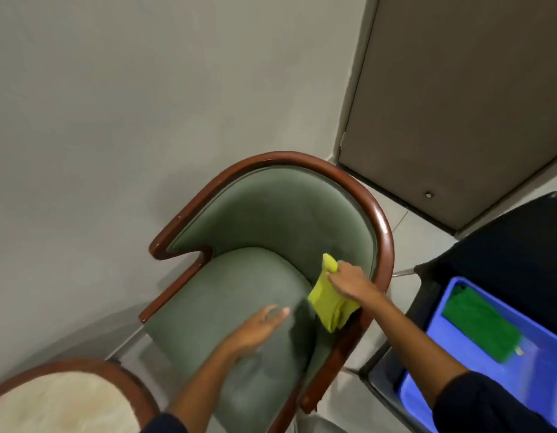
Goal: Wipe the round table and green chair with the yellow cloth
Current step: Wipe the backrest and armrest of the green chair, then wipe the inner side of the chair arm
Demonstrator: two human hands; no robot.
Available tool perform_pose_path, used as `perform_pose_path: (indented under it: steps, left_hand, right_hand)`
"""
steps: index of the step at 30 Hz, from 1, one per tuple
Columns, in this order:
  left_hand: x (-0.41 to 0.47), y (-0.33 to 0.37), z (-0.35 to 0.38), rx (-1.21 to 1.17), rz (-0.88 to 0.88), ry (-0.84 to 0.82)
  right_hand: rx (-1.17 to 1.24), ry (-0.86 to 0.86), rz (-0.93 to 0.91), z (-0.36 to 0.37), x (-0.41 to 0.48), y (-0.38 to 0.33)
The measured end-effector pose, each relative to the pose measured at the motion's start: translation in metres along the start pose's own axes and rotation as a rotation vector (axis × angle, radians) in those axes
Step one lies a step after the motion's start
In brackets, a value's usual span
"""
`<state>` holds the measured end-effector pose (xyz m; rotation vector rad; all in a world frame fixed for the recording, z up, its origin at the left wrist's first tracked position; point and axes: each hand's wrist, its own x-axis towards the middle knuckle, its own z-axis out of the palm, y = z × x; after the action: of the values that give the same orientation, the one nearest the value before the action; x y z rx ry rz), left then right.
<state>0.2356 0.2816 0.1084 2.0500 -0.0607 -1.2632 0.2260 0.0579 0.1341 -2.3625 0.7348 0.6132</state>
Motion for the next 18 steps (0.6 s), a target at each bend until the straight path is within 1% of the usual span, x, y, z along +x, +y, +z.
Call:
perform_pose_path:
  steps: [2,4,6,8,10,12,13,14,15,18]
  left_hand:
    - [-0.035,-0.003,0.02,-0.218,0.016,-0.001]
    - [-0.062,-0.005,0.029,-0.429,0.017,0.016]
    - [-0.083,-0.012,0.036,-0.592,0.068,0.042]
    - [-0.101,-0.016,0.044,-0.649,0.12,0.091]
    - [-0.113,-0.015,0.054,-0.611,0.161,0.192]
    - [-0.124,-0.012,0.061,-0.482,0.277,0.34]
    - [-0.13,-0.009,0.063,-0.42,0.336,0.393]
    - [-0.134,-0.006,0.066,-0.382,0.393,0.406]
    - [-0.14,0.0,0.07,-0.366,0.446,0.37]
    - [-0.146,0.03,0.096,-0.272,0.505,0.15]
  right_hand:
    - [0.415,-0.182,-0.067,0.012,-0.037,-0.006]
    - [0.813,-0.283,-0.082,0.031,-0.071,-0.006]
    - [1.053,-0.298,-0.057,0.048,-0.1,0.0]
    - [1.231,-0.308,0.005,0.061,-0.121,0.008]
    - [1.392,-0.345,0.043,0.067,-0.134,0.017]
    - [1.532,-0.358,0.005,0.072,-0.143,0.032]
    - [1.598,-0.353,-0.002,0.075,-0.147,0.042]
    - [1.652,-0.333,0.005,0.076,-0.15,0.051]
    - [1.685,-0.3,0.027,0.076,-0.152,0.062]
    - [1.686,-0.208,0.119,0.075,-0.153,0.114]
